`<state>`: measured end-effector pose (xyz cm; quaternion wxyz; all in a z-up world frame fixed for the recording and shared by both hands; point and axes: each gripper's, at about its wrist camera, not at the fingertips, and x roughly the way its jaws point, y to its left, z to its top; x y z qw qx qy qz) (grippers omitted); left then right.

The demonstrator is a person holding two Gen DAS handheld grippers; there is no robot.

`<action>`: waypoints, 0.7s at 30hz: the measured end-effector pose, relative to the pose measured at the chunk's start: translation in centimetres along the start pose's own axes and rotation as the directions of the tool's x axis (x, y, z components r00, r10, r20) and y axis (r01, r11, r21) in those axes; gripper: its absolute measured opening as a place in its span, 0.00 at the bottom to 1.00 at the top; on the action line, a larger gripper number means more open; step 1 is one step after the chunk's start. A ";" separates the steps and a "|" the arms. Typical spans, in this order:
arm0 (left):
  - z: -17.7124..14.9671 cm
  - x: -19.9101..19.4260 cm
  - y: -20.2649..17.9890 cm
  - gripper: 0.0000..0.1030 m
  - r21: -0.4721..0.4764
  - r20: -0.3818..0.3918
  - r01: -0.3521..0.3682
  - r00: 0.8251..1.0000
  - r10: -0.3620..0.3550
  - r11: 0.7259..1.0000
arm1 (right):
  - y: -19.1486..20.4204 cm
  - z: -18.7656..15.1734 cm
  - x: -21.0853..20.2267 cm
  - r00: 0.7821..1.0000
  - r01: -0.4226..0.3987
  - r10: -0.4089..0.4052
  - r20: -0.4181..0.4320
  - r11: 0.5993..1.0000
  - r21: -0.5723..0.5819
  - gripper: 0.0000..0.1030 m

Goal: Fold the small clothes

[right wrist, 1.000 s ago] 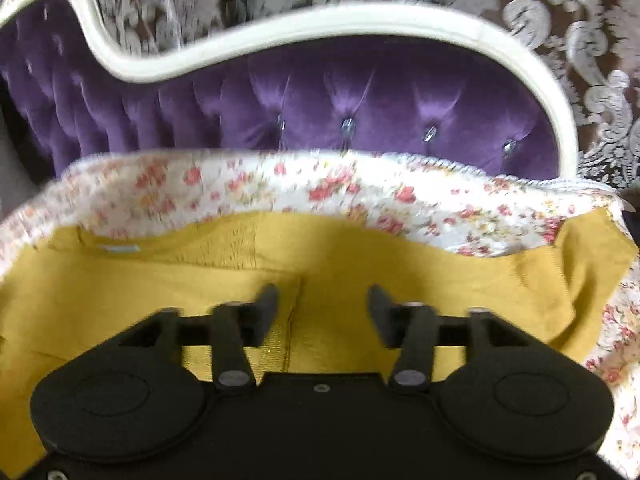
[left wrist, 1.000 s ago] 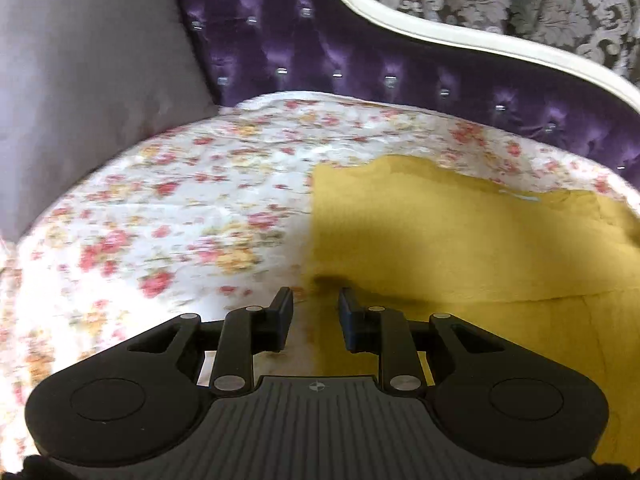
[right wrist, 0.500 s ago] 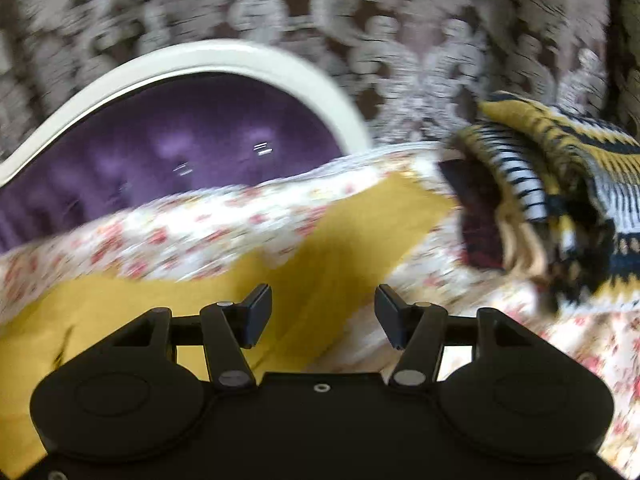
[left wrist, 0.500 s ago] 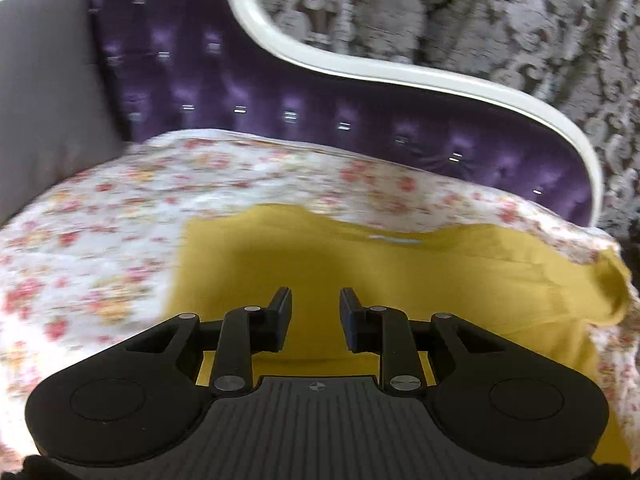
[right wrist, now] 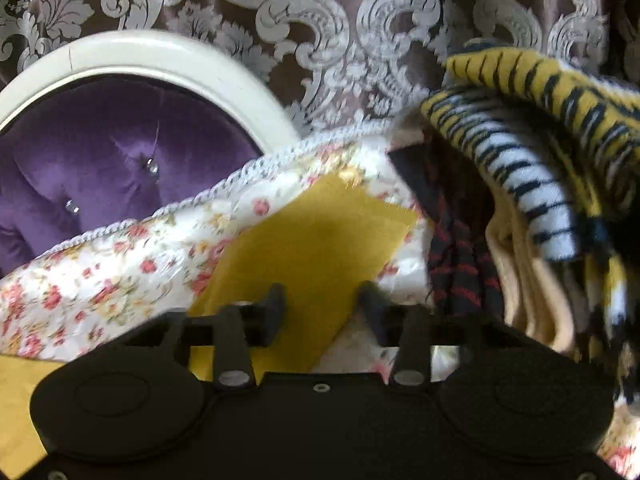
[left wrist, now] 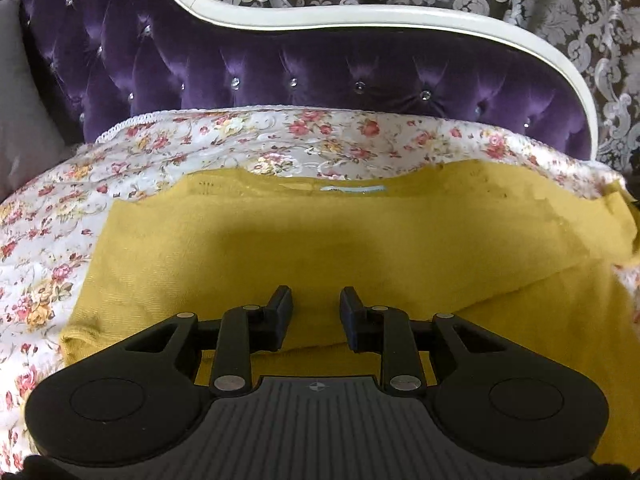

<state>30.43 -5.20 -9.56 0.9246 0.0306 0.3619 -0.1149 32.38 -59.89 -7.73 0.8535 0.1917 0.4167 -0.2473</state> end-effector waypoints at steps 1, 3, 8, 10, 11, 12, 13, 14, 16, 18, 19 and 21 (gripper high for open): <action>0.0 0.0 0.0 0.27 -0.002 0.001 0.000 1.000 0.000 1.000 | -0.1 0.1 0.1 1.000 -0.004 0.004 -0.003 1.000 -0.005 0.11; 0.2 0.1 0.1 0.29 -0.012 0.000 0.010 1.000 -0.010 1.000 | -0.3 0.4 -0.2 1.000 -0.009 0.009 -0.004 1.000 0.013 0.11; 0.9 0.0 1.2 0.33 -0.086 -0.011 0.074 0.997 -0.075 0.994 | 1.6 2.3 -4.9 0.994 -0.035 0.037 0.098 0.999 -0.026 0.10; 1.2 -0.2 2.3 0.33 -0.153 -0.019 0.115 0.993 -0.119 0.982 | 3.5 3.2 -8.1 0.983 -0.092 0.101 0.150 0.994 -0.067 0.10; 1.3 -0.3 2.8 0.33 -0.182 -0.023 0.127 0.991 -0.134 0.975 | 4.7 3.5 -9.7 0.976 -0.123 0.138 0.171 0.988 -0.091 0.10; 1.3 -0.6 3.2 0.33 -0.200 -0.022 0.131 0.990 -0.138 0.971 | 6.2 3.7 -11.4 0.964 -0.160 0.182 0.192 0.979 -0.125 0.10; 1.3 -0.9 3.5 0.33 -0.206 -0.015 0.130 0.991 -0.136 0.970 | 7.9 3.8 -13.3 0.949 -0.201 0.234 0.211 0.966 -0.164 0.10; 1.3 -1.3 3.9 0.33 -0.205 -0.006 0.129 0.991 -0.133 0.970 | 9.7 3.6 -15.0 0.932 -0.245 0.288 0.220 0.948 -0.202 0.10; 1.3 -2.1 4.6 0.33 -0.208 0.009 0.131 0.991 -0.132 0.969 | 13.7 2.6 -18.5 0.884 -0.344 0.410 0.226 0.896 -0.280 0.10; 1.1 -2.6 5.6 0.33 -0.226 0.015 0.142 0.990 -0.142 0.964 | 18.0 0.5 -21.4 0.827 -0.434 0.525 0.202 0.824 -0.363 0.10; 1.0 -2.8 6.2 0.33 -0.237 0.016 0.147 0.989 -0.147 0.960 | 20.3 -0.9 -22.6 0.795 -0.474 0.579 0.180 0.779 -0.410 0.10; 0.7 -3.1 7.4 0.33 -0.259 0.016 0.150 0.988 -0.150 0.954 | 24.7 -4.6 -24.1 0.742 -0.532 0.662 0.109 0.680 -0.505 0.11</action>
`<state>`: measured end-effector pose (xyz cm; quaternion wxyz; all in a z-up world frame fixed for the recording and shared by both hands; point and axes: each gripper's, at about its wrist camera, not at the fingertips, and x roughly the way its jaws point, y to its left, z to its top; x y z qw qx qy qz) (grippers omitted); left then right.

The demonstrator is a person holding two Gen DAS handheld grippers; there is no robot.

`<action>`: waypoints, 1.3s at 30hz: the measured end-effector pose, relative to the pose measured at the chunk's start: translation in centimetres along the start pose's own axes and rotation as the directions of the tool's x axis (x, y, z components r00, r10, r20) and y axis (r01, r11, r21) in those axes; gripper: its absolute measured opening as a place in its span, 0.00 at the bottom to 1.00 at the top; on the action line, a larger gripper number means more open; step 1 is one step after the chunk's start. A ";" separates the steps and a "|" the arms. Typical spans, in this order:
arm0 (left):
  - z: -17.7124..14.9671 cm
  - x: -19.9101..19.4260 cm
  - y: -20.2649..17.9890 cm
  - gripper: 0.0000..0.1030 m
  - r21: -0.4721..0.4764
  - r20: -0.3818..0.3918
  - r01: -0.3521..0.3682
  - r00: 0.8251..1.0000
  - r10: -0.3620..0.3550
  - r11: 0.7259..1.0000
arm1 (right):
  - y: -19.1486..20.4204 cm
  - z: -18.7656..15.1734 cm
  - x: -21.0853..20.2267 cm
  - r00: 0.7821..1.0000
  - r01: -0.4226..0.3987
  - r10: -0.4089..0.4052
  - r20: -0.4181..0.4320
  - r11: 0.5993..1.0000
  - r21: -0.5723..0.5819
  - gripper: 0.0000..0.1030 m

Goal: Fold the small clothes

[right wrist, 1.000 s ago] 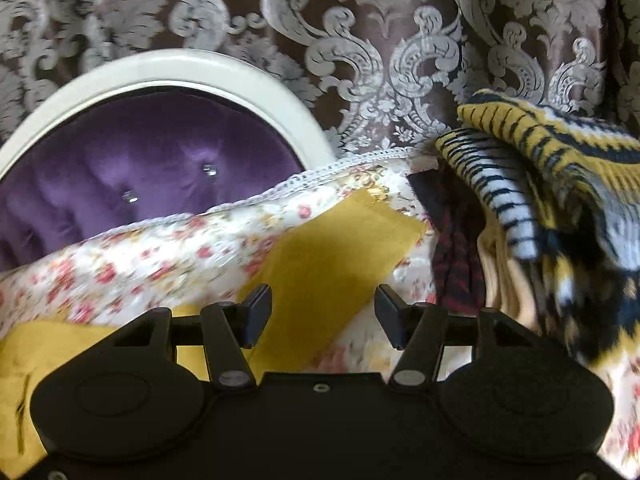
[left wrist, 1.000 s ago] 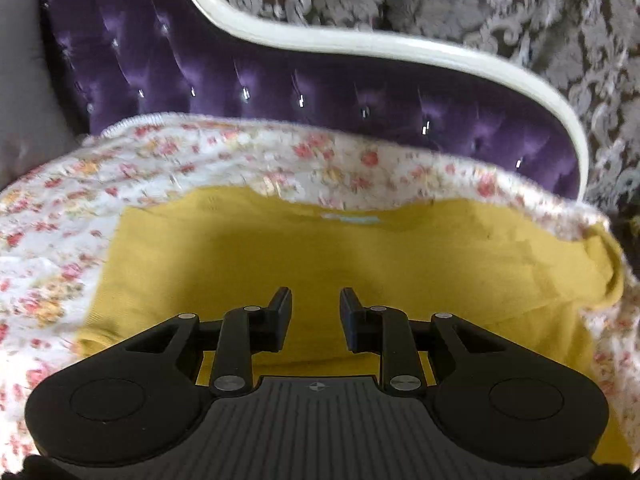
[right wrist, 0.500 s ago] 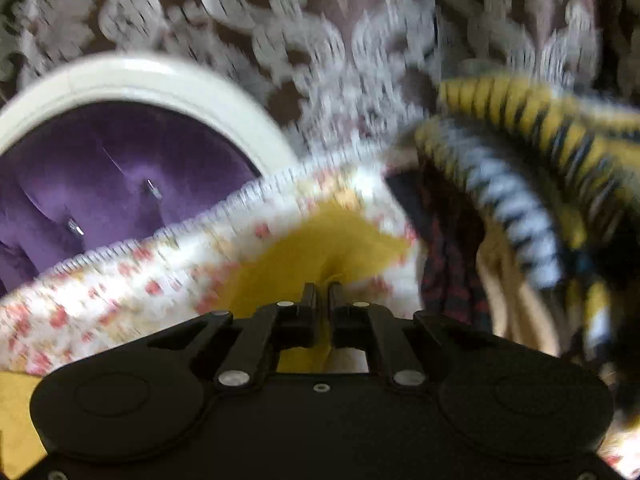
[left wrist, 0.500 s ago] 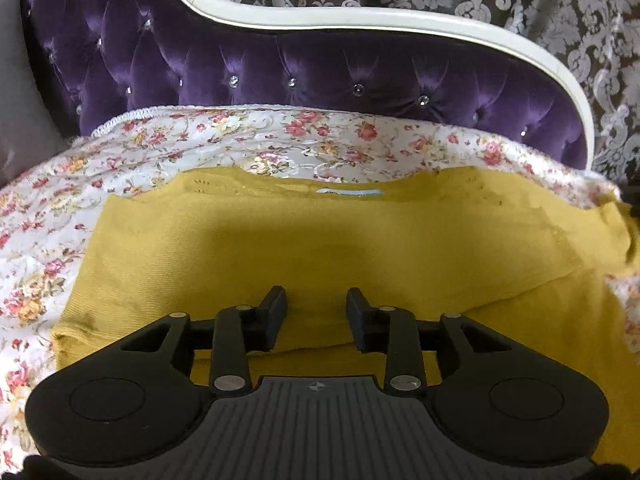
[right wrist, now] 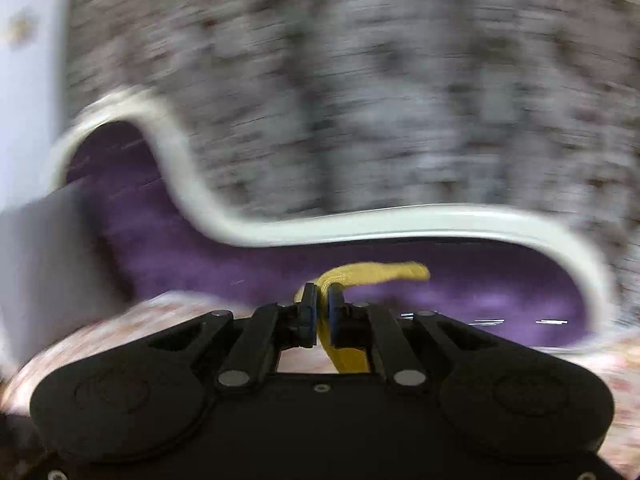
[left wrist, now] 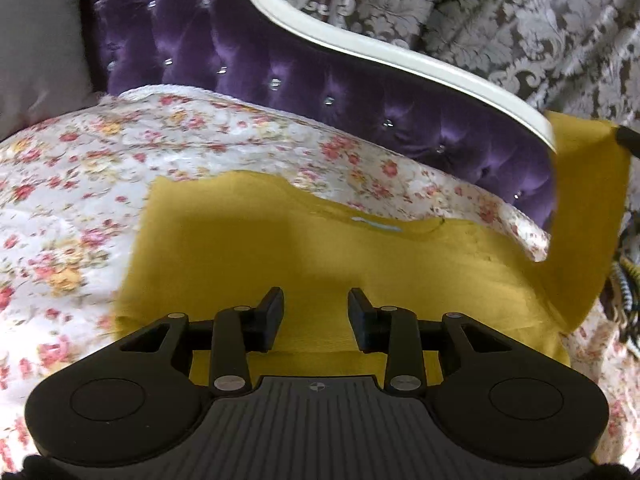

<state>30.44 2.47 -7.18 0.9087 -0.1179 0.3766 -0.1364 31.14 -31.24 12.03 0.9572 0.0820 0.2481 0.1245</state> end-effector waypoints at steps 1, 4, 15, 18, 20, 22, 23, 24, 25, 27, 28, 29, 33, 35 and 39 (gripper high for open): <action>0.0 -0.1 0.6 0.34 -0.010 -0.001 0.001 1.000 -0.001 1.000 | 2.8 -1.2 1.0 0.999 -0.044 0.043 -0.022 0.997 -0.057 0.14; -0.3 -0.5 2.5 0.38 -0.054 -0.004 0.003 1.000 -0.003 0.999 | 9.9 -6.5 4.1 0.984 -0.135 0.107 -0.140 0.968 -0.212 0.23; -0.1 -0.6 5.0 0.49 -0.097 -0.029 0.060 0.998 -0.063 0.993 | 9.9 -15.2 3.1 0.953 -0.066 0.008 -0.303 0.982 -0.180 0.51; 0.1 0.5 4.4 0.50 -0.111 -0.060 0.090 0.993 -0.097 0.990 | 8.4 -16.4 2.2 0.941 -0.024 -0.023 -0.339 0.991 -0.133 0.51; 0.1 1.6 3.9 0.50 -0.122 -0.081 0.102 0.990 -0.112 0.987 | 7.6 -17.1 1.8 0.937 -0.014 -0.019 -0.349 0.996 -0.091 0.51; 0.4 2.3 3.4 0.49 -0.121 -0.079 0.101 0.991 -0.111 0.988 | 7.1 -17.6 1.3 0.942 -0.012 -0.010 -0.335 0.998 -0.066 0.51; 0.7 2.6 3.0 0.49 -0.120 -0.084 0.101 0.990 -0.111 0.988 | 7.1 -17.6 1.2 0.944 -0.012 -0.010 -0.331 0.998 -0.065 0.51; 1.0 3.0 2.6 0.48 -0.121 -0.088 0.104 0.989 -0.115 0.987 | 7.2 -17.6 1.2 0.944 -0.011 -0.011 -0.329 0.998 -0.065 0.52; 1.3 3.3 2.3 0.47 -0.125 -0.091 0.106 0.989 -0.118 0.986 | 7.2 -17.7 1.1 0.945 -0.010 -0.011 -0.328 0.998 -0.064 0.53; 1.8 3.8 1.4 0.19 -0.108 -0.098 0.118 0.987 -0.129 0.987 | 7.3 -18.0 1.3 0.947 -0.009 -0.013 -0.322 0.998 -0.066 0.54; 2.0 3.9 0.7 0.05 -0.082 -0.102 0.121 0.986 -0.129 0.989 | 7.3 -18.1 1.2 0.949 -0.008 -0.014 -0.316 0.998 -0.069 0.54; 2.3 3.8 0.0 0.05 -0.048 -0.098 0.115 0.988 -0.119 0.992 | 7.3 -18.2 1.2 0.950 -0.009 -0.014 -0.311 0.997 -0.072 0.54; 4.5 0.7 -3.6 0.05 0.166 0.018 0.110 0.993 -0.115 0.980 | 7.4 -18.3 1.1 0.952 -0.008 -0.015 -0.306 0.997 -0.072 0.54; 5.8 -1.6 -4.0 0.05 0.217 0.088 0.113 0.987 -0.135 0.970 | 7.4 -18.2 1.1 0.951 -0.007 -0.016 -0.308 0.997 -0.073 0.54; 7.1 -3.0 -1.1 0.05 0.208 0.160 0.031 0.985 -0.065 0.978 | 7.4 -18.1 1.1 0.949 -0.009 -0.013 -0.315 0.998 -0.069 0.55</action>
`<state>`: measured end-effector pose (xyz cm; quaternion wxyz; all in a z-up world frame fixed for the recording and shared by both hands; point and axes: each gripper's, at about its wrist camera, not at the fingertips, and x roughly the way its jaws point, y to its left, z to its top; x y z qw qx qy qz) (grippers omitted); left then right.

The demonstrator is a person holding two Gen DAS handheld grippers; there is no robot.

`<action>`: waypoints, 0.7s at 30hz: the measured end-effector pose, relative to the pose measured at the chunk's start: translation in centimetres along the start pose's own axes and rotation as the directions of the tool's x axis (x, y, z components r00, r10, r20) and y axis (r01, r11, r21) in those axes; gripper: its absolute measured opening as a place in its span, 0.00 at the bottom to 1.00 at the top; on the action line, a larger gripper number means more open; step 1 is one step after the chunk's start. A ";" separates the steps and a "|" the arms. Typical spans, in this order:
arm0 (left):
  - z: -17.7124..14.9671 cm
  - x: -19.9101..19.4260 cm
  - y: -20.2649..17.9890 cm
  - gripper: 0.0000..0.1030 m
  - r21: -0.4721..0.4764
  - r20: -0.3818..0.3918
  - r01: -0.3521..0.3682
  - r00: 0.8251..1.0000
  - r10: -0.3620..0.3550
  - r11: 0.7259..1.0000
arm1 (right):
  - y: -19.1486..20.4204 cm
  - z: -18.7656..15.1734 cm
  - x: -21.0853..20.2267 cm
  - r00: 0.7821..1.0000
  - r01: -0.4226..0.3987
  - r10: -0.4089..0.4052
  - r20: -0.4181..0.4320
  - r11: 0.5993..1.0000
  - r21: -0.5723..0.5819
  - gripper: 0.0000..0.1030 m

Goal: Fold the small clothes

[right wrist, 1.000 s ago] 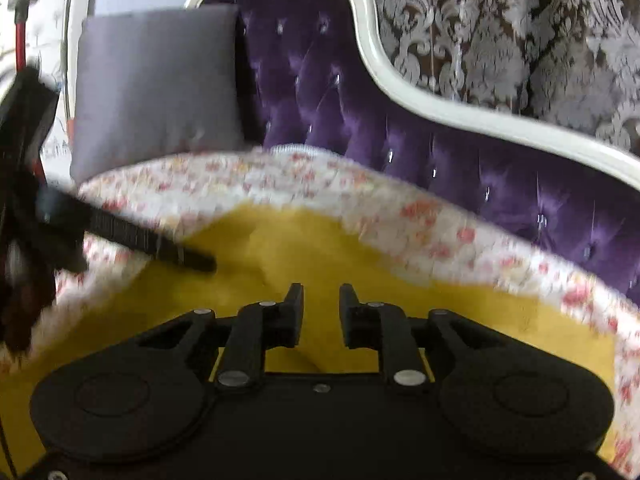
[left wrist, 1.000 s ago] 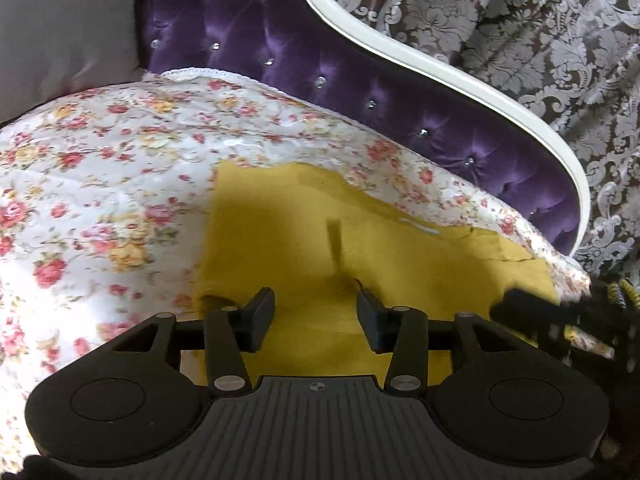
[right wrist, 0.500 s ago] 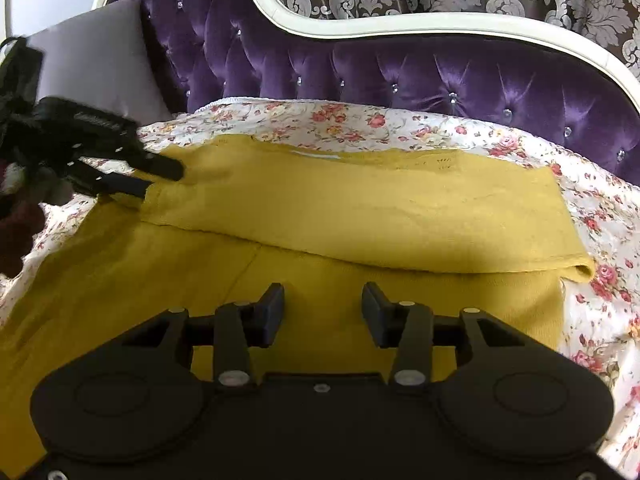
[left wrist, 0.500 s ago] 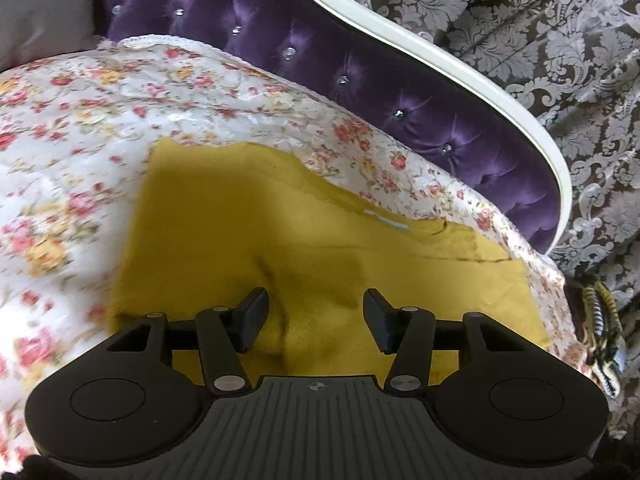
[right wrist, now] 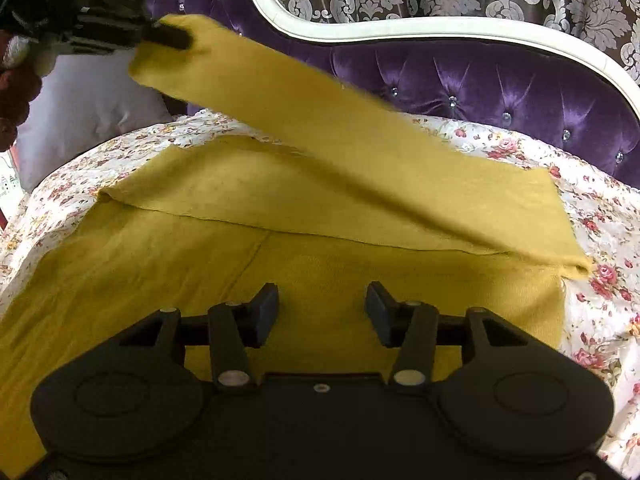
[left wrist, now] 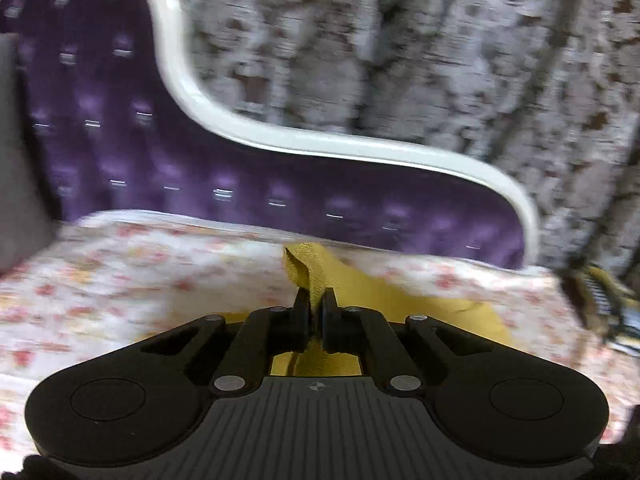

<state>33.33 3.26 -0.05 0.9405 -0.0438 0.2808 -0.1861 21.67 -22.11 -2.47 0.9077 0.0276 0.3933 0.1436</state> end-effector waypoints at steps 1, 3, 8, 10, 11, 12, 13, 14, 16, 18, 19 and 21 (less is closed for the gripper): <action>-0.4 0.6 0.9 0.05 0.010 -0.015 -0.035 0.999 0.036 0.999 | 0.0 0.0 0.0 1.000 -0.002 0.002 -0.001 1.000 0.002 0.55; -1.7 2.0 2.9 0.05 -0.008 -0.080 -0.085 0.993 0.084 0.996 | -0.2 0.2 -0.2 1.000 -0.010 0.010 -0.004 1.000 0.012 0.56; -5.1 4.6 6.6 0.06 -0.110 -0.211 -0.112 0.974 0.087 0.988 | -1.9 1.2 -1.4 0.998 -0.059 0.059 0.008 0.996 0.069 0.56; -5.8 4.9 7.1 0.07 -0.113 -0.226 -0.110 0.971 0.082 0.988 | -3.1 1.9 -2.1 0.997 -0.071 0.067 0.038 0.992 0.105 0.56; -5.9 5.0 7.2 0.08 -0.122 -0.230 -0.107 0.970 0.077 0.987 | -3.7 2.4 -2.2 0.996 -0.072 0.066 0.052 0.990 0.120 0.56; -6.2 5.1 7.4 0.08 -0.132 -0.236 -0.105 0.969 0.072 0.986 | -4.3 3.0 -2.1 0.996 -0.066 0.059 0.060 0.989 0.131 0.56; -6.3 5.2 7.5 0.08 -0.138 -0.241 -0.102 0.968 0.066 0.985 | -5.0 3.7 -1.8 0.997 -0.047 0.039 0.063 0.989 0.137 0.56; -6.5 5.0 7.5 0.08 -0.141 -0.242 -0.099 0.968 0.063 0.985 | -5.6 4.2 -1.4 0.997 -0.026 0.016 0.069 0.990 0.137 0.56; -6.8 5.1 7.4 0.08 -0.149 -0.245 -0.099 0.968 0.060 0.984 | -6.8 5.1 0.1 0.997 0.003 -0.013 0.070 0.990 0.138 0.56; -6.8 5.2 7.7 0.09 -0.161 -0.243 -0.104 0.968 0.063 0.981 | -8.1 5.6 1.8 0.999 0.020 -0.027 0.041 0.988 0.155 0.56; -6.8 5.1 7.9 0.12 -0.165 -0.233 -0.114 0.970 0.073 0.980 | -8.8 5.7 2.6 0.999 0.038 -0.042 0.023 0.985 0.167 0.56; -6.6 5.0 8.7 0.16 -0.169 -0.218 -0.151 0.970 0.113 0.974 | -10.1 5.4 4.0 0.995 0.101 -0.097 -0.032 0.978 0.182 0.55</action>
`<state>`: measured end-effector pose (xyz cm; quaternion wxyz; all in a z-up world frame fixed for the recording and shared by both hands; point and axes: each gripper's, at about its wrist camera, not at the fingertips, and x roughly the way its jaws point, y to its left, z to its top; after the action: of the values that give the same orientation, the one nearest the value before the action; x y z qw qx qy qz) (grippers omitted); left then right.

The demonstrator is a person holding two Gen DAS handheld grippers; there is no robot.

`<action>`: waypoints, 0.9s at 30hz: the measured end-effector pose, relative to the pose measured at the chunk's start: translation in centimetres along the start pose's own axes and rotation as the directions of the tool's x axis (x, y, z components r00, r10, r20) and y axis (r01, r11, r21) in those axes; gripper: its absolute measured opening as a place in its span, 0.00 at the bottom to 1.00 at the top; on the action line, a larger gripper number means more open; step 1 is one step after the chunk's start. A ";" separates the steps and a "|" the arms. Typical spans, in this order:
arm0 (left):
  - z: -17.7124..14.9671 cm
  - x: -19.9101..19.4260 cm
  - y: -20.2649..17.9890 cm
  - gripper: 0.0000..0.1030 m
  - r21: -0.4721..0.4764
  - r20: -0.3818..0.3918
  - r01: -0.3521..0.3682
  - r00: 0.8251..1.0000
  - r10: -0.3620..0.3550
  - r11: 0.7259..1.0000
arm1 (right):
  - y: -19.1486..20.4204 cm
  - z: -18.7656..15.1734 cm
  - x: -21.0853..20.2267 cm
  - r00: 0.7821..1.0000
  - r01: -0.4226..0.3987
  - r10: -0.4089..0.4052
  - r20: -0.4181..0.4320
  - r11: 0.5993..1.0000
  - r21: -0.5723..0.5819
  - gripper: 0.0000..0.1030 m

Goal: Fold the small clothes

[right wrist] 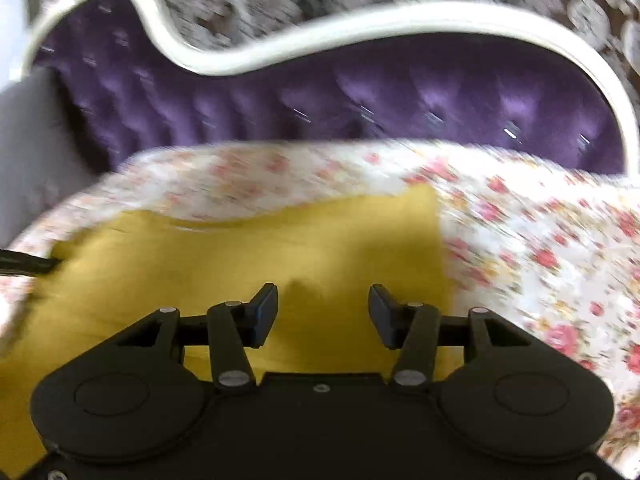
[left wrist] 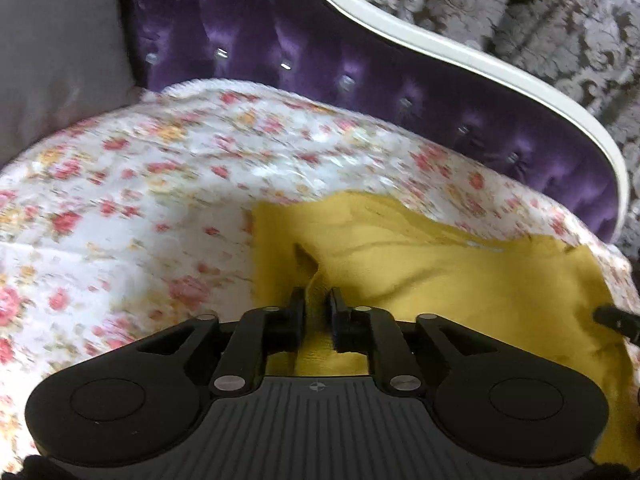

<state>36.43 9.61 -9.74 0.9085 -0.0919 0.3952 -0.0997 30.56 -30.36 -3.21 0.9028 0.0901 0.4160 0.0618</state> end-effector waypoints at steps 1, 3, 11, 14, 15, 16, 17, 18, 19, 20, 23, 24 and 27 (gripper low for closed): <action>0.3 0.0 0.4 0.16 -0.007 0.007 -0.026 1.000 0.026 1.000 | -0.6 -0.2 0.5 1.000 0.019 -0.019 -0.013 1.000 0.007 0.51; 0.9 0.4 1.3 0.16 -0.018 0.009 -0.097 0.995 0.097 0.995 | -1.3 -0.5 0.2 1.000 -0.005 0.005 0.005 1.000 0.023 0.51; 1.5 -2.7 -0.4 0.21 0.046 0.113 -0.154 0.983 0.148 0.987 | 2.0 0.4 -2.2 0.995 0.002 0.004 0.096 0.998 -0.058 0.58; 0.8 -2.8 -3.6 0.36 0.099 0.092 -0.060 0.994 0.051 0.993 | 3.9 0.8 -1.5 0.995 -0.048 0.056 0.084 0.995 -0.089 0.74; 0.5 -2.5 -4.4 0.46 0.114 0.074 -0.039 0.997 0.031 0.993 | 4.2 0.7 -1.2 0.995 -0.061 0.069 0.078 0.994 -0.093 0.79; 0.1 -2.1 -5.2 0.57 0.136 0.054 -0.026 0.998 0.019 0.990 | 4.5 0.6 -0.7 0.995 -0.068 0.074 0.065 0.993 -0.097 0.83; -0.4 -1.8 -5.9 0.60 0.160 0.038 -0.028 0.999 0.023 0.987 | 4.8 0.4 -0.3 0.997 -0.062 0.067 0.044 0.993 -0.100 0.84; -1.0 -1.3 -6.3 0.64 0.181 0.024 -0.044 0.999 0.040 0.983 | 4.8 0.1 0.2 0.998 -0.051 0.053 0.018 0.994 -0.102 0.85; -1.5 -0.8 -6.6 0.66 0.195 0.007 -0.062 0.998 0.062 0.979 | 4.8 -0.2 0.6 0.999 -0.041 0.041 -0.005 0.994 -0.101 0.87; -2.0 -0.4 -6.6 0.69 0.195 -0.002 -0.074 0.997 0.076 0.978 | 4.6 -0.7 0.9 0.999 -0.029 0.026 -0.026 0.995 -0.096 0.90; -2.7 -0.3 -6.2 0.84 0.177 0.036 -0.102 0.995 0.097 0.979 | 4.1 -1.7 0.8 1.000 -0.013 0.011 -0.023 0.995 -0.101 0.95; -2.7 -0.2 -6.0 0.89 0.168 0.035 -0.106 0.994 0.101 0.980 | 4.1 -1.8 0.7 1.000 -0.011 0.008 -0.027 0.995 -0.103 0.95; -2.3 0.2 -5.5 0.99 0.128 0.007 -0.120 0.993 0.120 0.984 | 4.0 -1.7 0.7 0.999 -0.004 0.000 -0.040 0.995 -0.100 0.96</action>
<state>34.25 4.08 -10.12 0.9168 -0.0093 0.3931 -0.0698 29.59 -26.13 -3.98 0.8976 0.0438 0.4302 0.0854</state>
